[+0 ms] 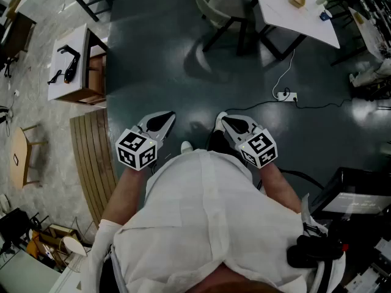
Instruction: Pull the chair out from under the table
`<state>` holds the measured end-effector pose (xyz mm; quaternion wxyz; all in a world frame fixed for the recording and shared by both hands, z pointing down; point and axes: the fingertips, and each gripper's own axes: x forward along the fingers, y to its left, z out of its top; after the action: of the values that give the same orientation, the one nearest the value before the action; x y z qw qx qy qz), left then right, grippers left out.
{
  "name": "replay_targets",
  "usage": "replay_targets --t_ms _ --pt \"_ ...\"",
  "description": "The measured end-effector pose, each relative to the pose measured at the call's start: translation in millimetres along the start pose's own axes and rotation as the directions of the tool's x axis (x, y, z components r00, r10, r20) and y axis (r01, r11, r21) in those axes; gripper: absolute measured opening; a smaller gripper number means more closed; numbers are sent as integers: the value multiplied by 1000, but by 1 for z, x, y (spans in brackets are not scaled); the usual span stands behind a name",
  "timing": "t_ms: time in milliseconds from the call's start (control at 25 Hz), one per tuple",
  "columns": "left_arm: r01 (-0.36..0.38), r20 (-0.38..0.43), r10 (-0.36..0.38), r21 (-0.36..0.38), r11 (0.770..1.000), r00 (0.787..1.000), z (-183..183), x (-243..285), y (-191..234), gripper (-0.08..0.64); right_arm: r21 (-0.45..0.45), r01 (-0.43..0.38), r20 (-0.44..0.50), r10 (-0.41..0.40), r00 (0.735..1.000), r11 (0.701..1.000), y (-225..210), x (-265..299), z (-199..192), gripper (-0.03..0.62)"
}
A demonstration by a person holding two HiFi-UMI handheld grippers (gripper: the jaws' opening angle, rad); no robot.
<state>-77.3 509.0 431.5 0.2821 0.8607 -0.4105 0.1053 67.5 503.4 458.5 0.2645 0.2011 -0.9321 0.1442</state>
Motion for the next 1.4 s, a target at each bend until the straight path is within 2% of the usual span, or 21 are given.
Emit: replay_targets --t_ms 240,400,560,760,960,1160,1280,1400 --pt "11 49 -13 41 999 999 -8 -8 8 6 -44 15 -5 -15 1000 999 8 17 5 6" --pt "15 52 -17 24 1000 999 -10 -11 12 7 -58 18 -8 -19 1000 998 10 21 16 6" --pt "21 49 -21 2 1000 999 -11 -4 19 7 -24 21 -13 -21 1000 999 -1 28 17 6" --pt "5 38 -5 -6 1000 999 2 19 44 8 12 9 -2 -9 1000 1000 -35 49 23 8" --pt "-42 28 42 -13 999 999 48 56 86 8 15 -11 29 10 1000 1000 -101 82 58 9" --pt "-62 3 62 30 998 998 115 110 117 8 22 -17 73 15 997 1000 -179 100 99 9" --pt "-64 12 63 40 997 998 152 140 132 8 29 -19 78 17 997 999 -221 107 113 9" --pt "-66 10 65 32 997 998 173 168 147 8 37 -5 85 2 996 999 -261 113 122 9"
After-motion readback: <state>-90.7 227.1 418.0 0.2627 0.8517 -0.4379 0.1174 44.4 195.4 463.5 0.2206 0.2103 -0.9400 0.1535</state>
